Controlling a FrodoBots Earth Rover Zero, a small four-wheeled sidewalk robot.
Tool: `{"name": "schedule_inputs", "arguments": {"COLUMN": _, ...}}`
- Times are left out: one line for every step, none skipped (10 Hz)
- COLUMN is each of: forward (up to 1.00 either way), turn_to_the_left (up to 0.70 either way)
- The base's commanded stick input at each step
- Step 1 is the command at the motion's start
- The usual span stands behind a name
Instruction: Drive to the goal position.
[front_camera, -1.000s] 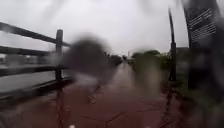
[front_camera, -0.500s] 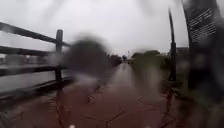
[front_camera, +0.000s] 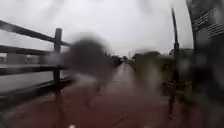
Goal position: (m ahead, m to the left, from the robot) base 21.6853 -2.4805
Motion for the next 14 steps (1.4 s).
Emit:
{"name": "schedule_inputs", "arguments": {"forward": 0.59, "turn_to_the_left": 0.0}}
{"name": "schedule_inputs", "arguments": {"forward": 0.16, "turn_to_the_left": 0.0}}
{"name": "schedule_inputs", "arguments": {"forward": 0.0, "turn_to_the_left": 0.0}}
{"name": "schedule_inputs", "arguments": {"forward": 0.05, "turn_to_the_left": 0.0}}
{"name": "schedule_inputs", "arguments": {"forward": 1.0, "turn_to_the_left": 0.0}}
{"name": "schedule_inputs", "arguments": {"forward": 1.0, "turn_to_the_left": 0.0}}
{"name": "schedule_inputs", "arguments": {"forward": 1.0, "turn_to_the_left": 0.0}}
{"name": "schedule_inputs", "arguments": {"forward": 1.0, "turn_to_the_left": 0.0}}
{"name": "schedule_inputs", "arguments": {"forward": 1.0, "turn_to_the_left": 0.0}}
{"name": "schedule_inputs", "arguments": {"forward": 1.0, "turn_to_the_left": 0.0}}
{"name": "schedule_inputs", "arguments": {"forward": 1.0, "turn_to_the_left": 0.0}}
{"name": "schedule_inputs", "arguments": {"forward": 1.0, "turn_to_the_left": 0.0}}
{"name": "schedule_inputs", "arguments": {"forward": 1.0, "turn_to_the_left": 0.0}}
{"name": "schedule_inputs", "arguments": {"forward": 1.0, "turn_to_the_left": 0.0}}
